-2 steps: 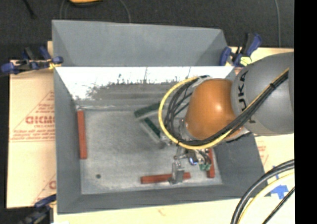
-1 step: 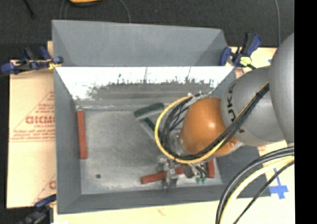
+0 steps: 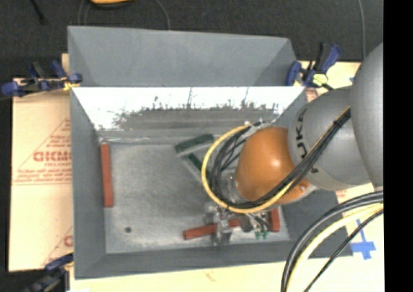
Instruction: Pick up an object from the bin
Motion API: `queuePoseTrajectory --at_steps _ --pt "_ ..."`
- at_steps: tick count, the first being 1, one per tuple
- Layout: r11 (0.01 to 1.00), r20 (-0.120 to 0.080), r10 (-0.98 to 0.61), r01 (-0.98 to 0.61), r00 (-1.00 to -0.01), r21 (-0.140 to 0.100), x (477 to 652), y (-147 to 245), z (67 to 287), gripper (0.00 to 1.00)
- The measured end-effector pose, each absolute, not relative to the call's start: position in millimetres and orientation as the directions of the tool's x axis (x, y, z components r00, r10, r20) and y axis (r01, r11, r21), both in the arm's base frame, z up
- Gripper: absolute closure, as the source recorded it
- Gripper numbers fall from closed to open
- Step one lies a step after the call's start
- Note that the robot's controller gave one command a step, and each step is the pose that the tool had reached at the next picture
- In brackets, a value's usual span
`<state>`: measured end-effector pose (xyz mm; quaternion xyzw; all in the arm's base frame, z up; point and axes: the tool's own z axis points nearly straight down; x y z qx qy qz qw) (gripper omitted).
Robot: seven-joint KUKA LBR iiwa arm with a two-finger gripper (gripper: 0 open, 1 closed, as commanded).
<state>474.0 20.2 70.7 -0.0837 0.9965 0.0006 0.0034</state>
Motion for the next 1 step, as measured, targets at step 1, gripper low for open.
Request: queuePoseTrajectory --at_steps 1 --pt "0.986 -0.009 -0.167 -0.167 -0.986 -0.003 510.2 8.6 245.2 1.00"
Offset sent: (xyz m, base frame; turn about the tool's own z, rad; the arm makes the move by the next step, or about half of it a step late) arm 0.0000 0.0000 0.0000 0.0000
